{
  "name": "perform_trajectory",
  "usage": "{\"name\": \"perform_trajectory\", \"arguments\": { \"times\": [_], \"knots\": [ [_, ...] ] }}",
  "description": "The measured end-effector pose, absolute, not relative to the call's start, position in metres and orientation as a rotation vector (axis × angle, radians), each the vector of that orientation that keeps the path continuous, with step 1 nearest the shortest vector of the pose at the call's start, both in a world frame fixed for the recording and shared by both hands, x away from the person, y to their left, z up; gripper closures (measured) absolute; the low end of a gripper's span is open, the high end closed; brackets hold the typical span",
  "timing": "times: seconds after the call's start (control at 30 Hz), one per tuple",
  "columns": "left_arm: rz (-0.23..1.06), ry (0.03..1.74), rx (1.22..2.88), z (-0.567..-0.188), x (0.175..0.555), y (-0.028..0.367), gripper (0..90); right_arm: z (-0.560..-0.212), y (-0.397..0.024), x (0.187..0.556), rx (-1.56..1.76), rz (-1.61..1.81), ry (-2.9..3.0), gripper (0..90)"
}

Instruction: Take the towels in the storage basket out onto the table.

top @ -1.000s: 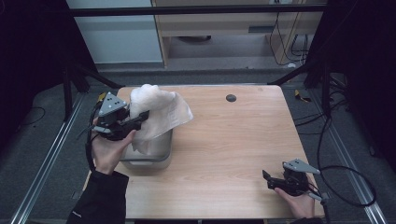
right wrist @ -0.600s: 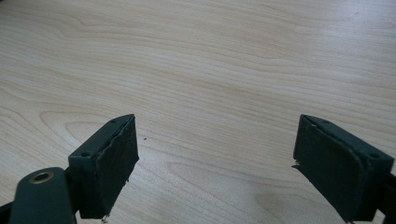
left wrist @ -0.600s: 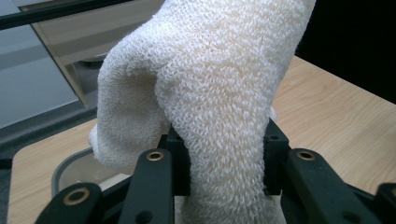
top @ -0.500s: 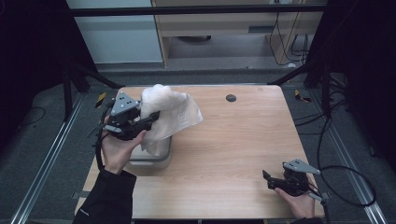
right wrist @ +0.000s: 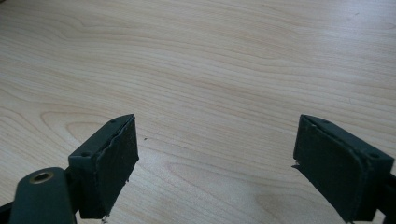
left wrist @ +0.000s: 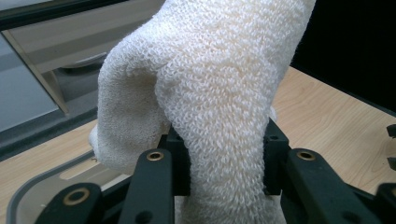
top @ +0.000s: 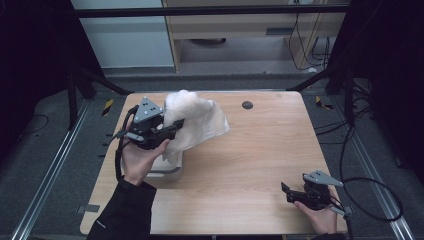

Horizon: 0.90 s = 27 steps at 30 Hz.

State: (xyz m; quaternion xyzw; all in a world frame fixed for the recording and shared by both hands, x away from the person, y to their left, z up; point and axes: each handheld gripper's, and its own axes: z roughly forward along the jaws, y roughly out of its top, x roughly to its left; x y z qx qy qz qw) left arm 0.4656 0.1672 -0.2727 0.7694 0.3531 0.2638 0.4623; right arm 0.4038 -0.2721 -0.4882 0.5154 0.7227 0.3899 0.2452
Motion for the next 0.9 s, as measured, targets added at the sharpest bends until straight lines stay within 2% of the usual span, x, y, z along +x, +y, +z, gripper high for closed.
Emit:
{"name": "perform_trajectory", "arguments": {
  "times": [0.9],
  "knots": [
    [0.56, 0.789, 1.934, -0.291, 0.47, 0.114, 64.5, -0.488, -0.273, 0.403, 1.397, 1.062, 1.972, 13.8]
  ]
}}
